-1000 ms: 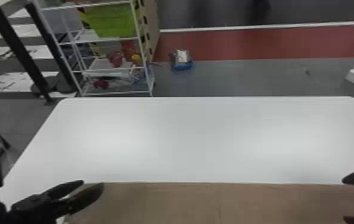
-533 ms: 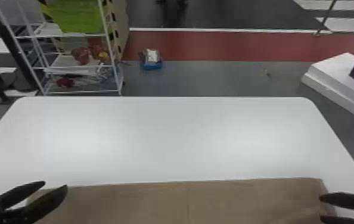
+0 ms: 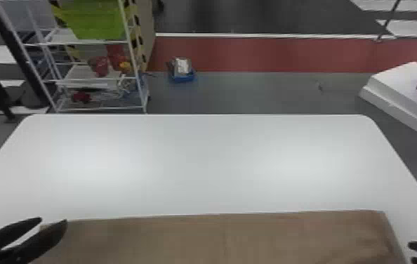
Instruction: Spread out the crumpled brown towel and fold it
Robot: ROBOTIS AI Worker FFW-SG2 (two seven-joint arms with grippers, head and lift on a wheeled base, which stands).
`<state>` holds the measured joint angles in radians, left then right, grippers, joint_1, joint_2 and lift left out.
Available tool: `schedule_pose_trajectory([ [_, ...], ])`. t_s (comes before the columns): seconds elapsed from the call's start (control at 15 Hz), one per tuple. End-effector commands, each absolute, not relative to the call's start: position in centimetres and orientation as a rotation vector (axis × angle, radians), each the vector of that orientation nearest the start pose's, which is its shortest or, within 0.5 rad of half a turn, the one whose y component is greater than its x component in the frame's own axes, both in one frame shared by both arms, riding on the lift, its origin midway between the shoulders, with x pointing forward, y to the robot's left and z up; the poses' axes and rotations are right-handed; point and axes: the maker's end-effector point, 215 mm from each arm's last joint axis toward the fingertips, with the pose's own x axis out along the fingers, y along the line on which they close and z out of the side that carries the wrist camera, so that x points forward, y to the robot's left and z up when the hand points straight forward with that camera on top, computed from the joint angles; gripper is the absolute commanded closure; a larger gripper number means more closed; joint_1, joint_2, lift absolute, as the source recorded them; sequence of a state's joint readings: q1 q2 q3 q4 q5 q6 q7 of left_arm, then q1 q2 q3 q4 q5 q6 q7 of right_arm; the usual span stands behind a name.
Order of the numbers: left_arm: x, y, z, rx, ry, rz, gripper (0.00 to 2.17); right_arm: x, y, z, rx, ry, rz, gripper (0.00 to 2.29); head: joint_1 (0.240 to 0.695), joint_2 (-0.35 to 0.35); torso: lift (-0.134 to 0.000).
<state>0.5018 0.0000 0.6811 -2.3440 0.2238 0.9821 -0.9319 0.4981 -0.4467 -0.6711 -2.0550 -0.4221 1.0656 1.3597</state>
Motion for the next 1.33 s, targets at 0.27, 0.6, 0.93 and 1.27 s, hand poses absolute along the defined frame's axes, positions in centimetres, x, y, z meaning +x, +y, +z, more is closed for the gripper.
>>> schedule_pose_trajectory([
  [0.27, 34.1, 39.0, -40.9, -0.371, 0.496, -0.240, 0.16, 33.5, -42.3, -36.7, 0.298, 0.434, 0.757, 0.15, 0.695, -0.032, -0.124],
  [0.6, 32.3, 40.5, -40.6, -0.420, 0.505, -0.218, 0.17, 34.6, -44.0, -36.4, 0.263, 0.396, 0.725, 0.15, 0.695, -0.060, -0.124],
  [0.93, 31.6, 40.8, -42.0, -0.364, 0.582, -0.212, 0.33, 34.7, -44.8, -36.3, 0.262, 0.378, 0.730, 0.15, 0.695, -0.063, -0.124],
  [1.27, 31.5, 41.3, -43.6, -0.324, 0.630, -0.212, 0.34, 34.6, -45.0, -35.8, 0.273, 0.361, 0.738, 0.15, 0.695, -0.071, -0.124],
])
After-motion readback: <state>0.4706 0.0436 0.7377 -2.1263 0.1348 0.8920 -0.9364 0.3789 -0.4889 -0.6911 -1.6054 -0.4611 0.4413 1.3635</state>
